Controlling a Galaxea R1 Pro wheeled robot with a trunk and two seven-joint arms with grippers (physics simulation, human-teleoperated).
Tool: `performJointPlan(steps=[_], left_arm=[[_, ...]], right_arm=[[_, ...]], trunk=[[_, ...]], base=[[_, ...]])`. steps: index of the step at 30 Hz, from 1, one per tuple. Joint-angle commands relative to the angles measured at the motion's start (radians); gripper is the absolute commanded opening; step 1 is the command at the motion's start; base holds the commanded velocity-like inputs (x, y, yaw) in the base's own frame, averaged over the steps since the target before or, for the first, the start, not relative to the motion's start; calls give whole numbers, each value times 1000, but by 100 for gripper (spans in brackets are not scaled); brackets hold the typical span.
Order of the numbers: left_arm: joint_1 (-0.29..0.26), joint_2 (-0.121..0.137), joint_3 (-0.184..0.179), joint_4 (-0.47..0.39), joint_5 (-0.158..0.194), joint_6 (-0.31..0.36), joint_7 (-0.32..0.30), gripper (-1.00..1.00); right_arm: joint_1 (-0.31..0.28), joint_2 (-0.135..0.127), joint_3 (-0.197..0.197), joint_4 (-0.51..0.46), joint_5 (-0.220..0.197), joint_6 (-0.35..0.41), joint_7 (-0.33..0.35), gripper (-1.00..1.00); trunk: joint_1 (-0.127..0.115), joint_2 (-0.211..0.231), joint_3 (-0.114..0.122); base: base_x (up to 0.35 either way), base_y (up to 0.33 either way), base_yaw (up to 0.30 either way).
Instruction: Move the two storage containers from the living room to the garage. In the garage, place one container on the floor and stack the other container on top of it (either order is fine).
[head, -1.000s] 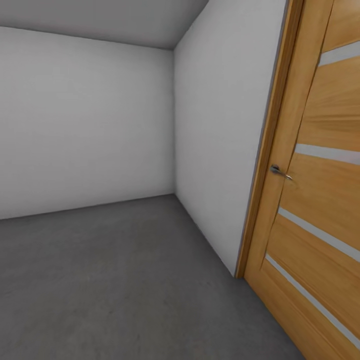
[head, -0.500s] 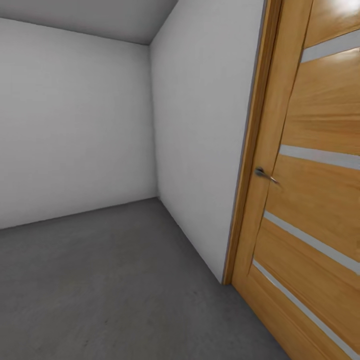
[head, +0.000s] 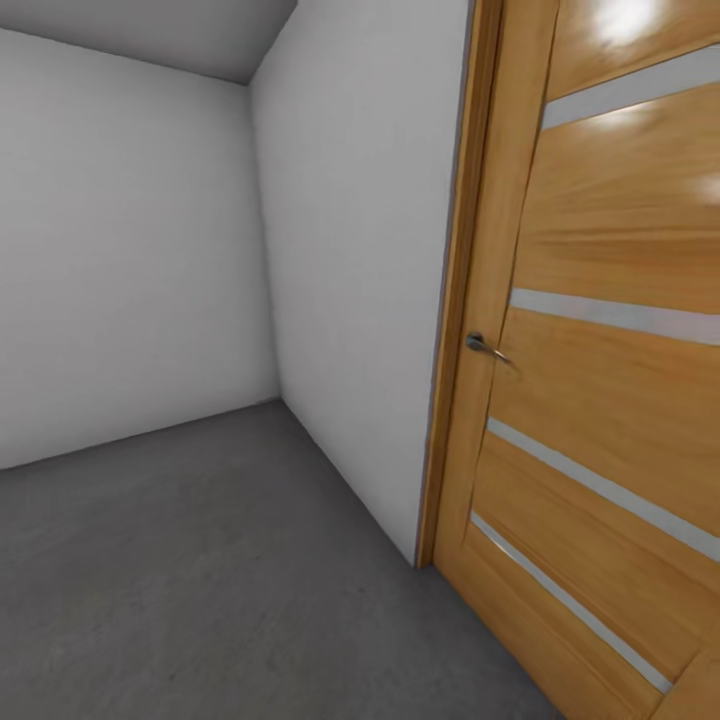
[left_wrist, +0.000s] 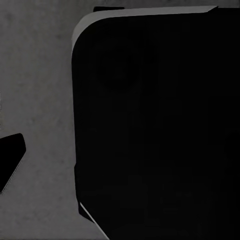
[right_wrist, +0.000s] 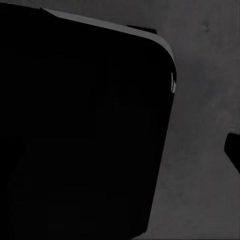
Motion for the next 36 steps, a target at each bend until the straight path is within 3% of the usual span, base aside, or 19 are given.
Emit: performJointPlan(steps=[1, 10, 36], left_arm=[[0, 0, 1, 0, 2, -1, -1, 100], [0, 0, 2, 0, 3, -53, 3, 100], [0, 0, 2, 0, 6, -52, 3, 100]], right_arm=[[0, 0, 8, 1, -9, -4, -1, 100], [0, 0, 8, 1, -9, -4, -1, 100], [0, 0, 8, 1, -9, -4, -1, 100]], trunk=[[0, 0, -1], [0, 0, -1], [0, 0, -1]], base=[[1, 0, -246], [0, 0, -246], [34, 19, -246]])
